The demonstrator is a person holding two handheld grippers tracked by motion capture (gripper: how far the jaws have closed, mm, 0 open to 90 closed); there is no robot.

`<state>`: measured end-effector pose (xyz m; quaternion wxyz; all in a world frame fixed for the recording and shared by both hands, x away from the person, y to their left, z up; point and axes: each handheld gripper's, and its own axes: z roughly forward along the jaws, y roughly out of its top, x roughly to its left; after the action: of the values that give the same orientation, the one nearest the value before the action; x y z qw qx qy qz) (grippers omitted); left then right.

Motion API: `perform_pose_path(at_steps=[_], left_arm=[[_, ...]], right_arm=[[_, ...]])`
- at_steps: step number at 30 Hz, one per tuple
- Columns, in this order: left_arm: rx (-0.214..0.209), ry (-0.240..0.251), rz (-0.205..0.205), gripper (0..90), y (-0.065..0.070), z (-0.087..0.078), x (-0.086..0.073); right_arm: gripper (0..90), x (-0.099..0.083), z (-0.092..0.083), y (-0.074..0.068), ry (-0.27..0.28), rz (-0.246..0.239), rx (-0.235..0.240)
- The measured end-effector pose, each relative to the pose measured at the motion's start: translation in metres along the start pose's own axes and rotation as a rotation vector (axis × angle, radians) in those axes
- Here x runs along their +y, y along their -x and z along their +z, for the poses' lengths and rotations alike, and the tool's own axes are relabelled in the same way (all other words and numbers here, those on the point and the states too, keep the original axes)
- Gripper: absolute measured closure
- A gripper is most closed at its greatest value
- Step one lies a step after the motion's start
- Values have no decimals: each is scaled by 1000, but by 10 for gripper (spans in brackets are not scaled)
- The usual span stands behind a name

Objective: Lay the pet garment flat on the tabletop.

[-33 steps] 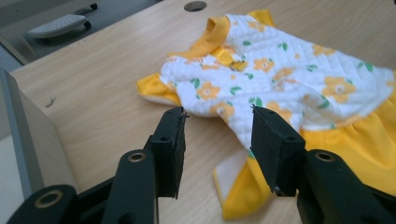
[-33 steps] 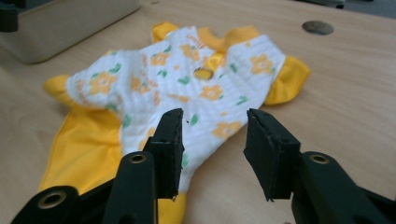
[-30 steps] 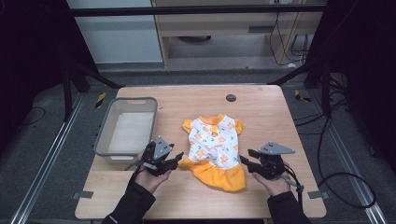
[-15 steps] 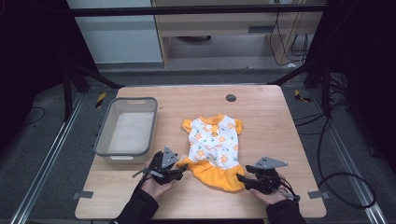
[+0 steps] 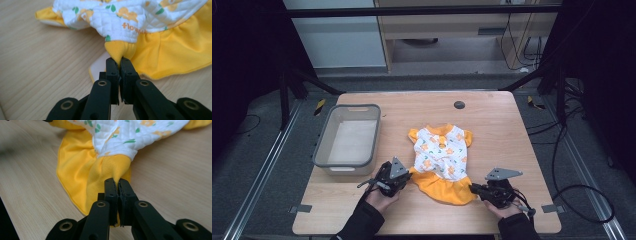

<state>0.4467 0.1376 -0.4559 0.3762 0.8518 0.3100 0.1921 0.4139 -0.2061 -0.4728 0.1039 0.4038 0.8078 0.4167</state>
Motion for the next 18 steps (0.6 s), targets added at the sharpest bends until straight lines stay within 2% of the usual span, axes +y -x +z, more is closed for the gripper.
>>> perform_pose_path(at_steps=[3, 5, 6, 9, 11, 13, 14, 18], left_arm=[[-35, 33, -34, 865, -1, -14, 9], [-61, 32, -70, 862, -2, -18, 13], [-60, 36, -80, 859, -3, -18, 14], [-42, 9, -106, 849, -8, -8, 12], [-30, -29, -121, 844, -11, 3, 9], [-25, -65, -123, 837, -14, 13, 5], [-15, -86, -110, 828, -15, 18, 3], [9, -98, -83, 779, -15, 29, -2]], right_arm=[[870, 4, -12, 3, 42, 12, -3], [866, 5, -20, 6, 63, 17, -11], [864, 5, -23, 8, 66, 29, -12], [860, 3, -23, 17, 52, 60, -23], [856, 3, -18, 23, 26, 67, -51], [844, 4, -10, 26, 0, 59, -92], [844, 4, -6, 27, -6, 51, -107], [827, 5, 8, 28, -43, 24, -157]])
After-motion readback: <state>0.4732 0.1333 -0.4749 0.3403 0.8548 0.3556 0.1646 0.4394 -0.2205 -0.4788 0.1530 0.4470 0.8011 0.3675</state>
